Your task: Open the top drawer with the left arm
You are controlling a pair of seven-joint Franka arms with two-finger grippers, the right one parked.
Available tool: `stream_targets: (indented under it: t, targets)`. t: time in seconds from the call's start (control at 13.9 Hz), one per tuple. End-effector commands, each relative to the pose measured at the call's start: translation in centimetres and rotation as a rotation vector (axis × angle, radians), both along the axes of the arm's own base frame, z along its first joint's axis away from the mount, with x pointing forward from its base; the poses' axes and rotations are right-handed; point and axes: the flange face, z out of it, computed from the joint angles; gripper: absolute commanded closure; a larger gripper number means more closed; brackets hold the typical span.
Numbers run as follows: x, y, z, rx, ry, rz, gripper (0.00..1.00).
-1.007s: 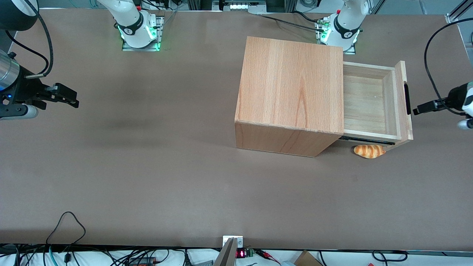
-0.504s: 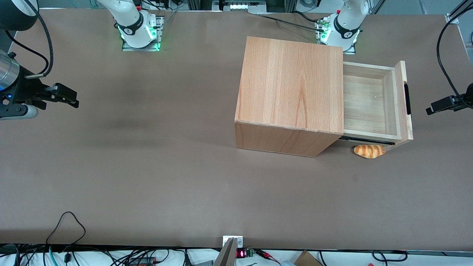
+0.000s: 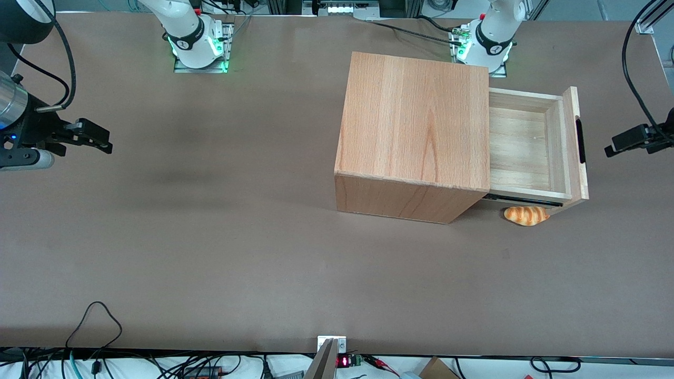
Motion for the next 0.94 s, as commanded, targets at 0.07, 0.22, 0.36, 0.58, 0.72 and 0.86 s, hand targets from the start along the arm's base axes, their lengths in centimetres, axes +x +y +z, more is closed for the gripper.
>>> stream_targets:
  t: [0.07, 0.22, 0.36, 0.58, 0.72, 0.86]
  targets:
    - [-1.1, -3.7, 2.8, 0.032, -0.018, -0.062, 0.00]
    - [-1.6, -5.8, 4.1, 0.047, -0.039, -0.102, 0.00]
    - [-2.4, -6.1, 5.2, 0.052, -0.050, -0.110, 0.00]
    - [-2.7, -6.1, 5.7, 0.053, -0.054, -0.111, 0.00]
    - [-2.8, -6.1, 5.8, 0.089, -0.051, -0.118, 0.00]
    - [-2.9, -5.9, 5.6, 0.088, -0.038, -0.113, 0.00]
